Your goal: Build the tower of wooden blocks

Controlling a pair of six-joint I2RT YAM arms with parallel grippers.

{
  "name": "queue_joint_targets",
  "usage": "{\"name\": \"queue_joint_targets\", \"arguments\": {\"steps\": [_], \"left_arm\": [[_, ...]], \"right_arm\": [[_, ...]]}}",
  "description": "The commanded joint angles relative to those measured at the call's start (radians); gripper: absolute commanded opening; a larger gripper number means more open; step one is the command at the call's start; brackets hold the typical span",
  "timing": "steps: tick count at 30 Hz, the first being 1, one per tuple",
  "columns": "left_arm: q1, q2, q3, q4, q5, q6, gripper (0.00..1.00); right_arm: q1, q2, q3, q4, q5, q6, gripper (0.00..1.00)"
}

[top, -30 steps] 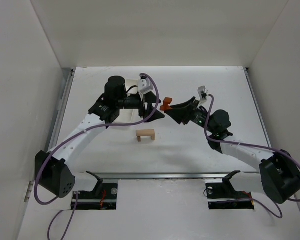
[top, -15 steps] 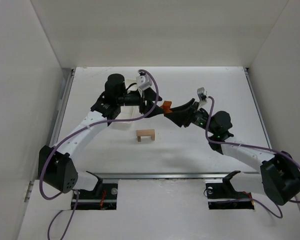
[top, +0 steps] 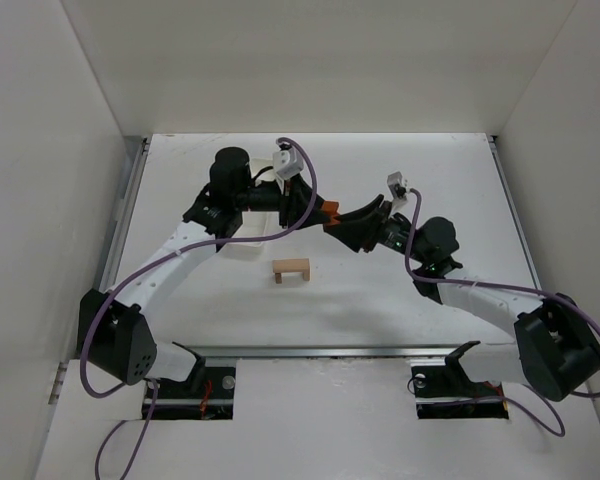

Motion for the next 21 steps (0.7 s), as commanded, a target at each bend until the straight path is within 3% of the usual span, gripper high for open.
{"name": "queue_joint_targets", "arguments": {"steps": [1, 5, 10, 12, 13, 14, 15, 18, 21], "left_arm": [[0.002, -0.016, -0.003, 0.070, 0.044, 0.000, 0.25], [0.002, -0.025, -0.003, 0.012, 0.056, 0.032, 0.25], [0.002, -0.025, 0.020, -0.059, 0.056, 0.067, 0.11], [0.002, -0.025, 0.075, -0.190, 0.026, 0.159, 0.10], [0.002, -0.025, 0.094, -0.235, 0.003, 0.191, 0.10], [0.002, -0.025, 0.114, -0.279, -0.029, 0.224, 0.01], [0.002, -0.025, 0.147, -0.324, -0.098, 0.259, 0.00], [0.002, -0.025, 0.191, -0.496, -0.186, 0.429, 0.00], [0.002, -0.025, 0.223, -0.602, -0.285, 0.509, 0.00]], "right_arm": [[0.009, -0.004, 0.041, 0.058, -0.017, -0.015, 0.00], [0.009, -0.013, 0.041, 0.058, -0.017, -0.015, 0.00], [0.009, -0.004, 0.064, 0.006, -0.017, -0.026, 0.00], [0.009, -0.004, 0.093, -0.113, -0.005, -0.056, 0.27], [0.009, -0.004, 0.102, -0.160, 0.007, -0.070, 0.35], [0.009, -0.014, 0.102, -0.198, 0.007, -0.088, 0.57], [0.009, -0.027, 0.114, -0.230, 0.007, -0.111, 0.66], [0.009, -0.077, 0.105, -0.295, 0.047, -0.130, 0.81], [0.009, -0.120, 0.079, -0.326, 0.101, -0.141, 0.89]]}}
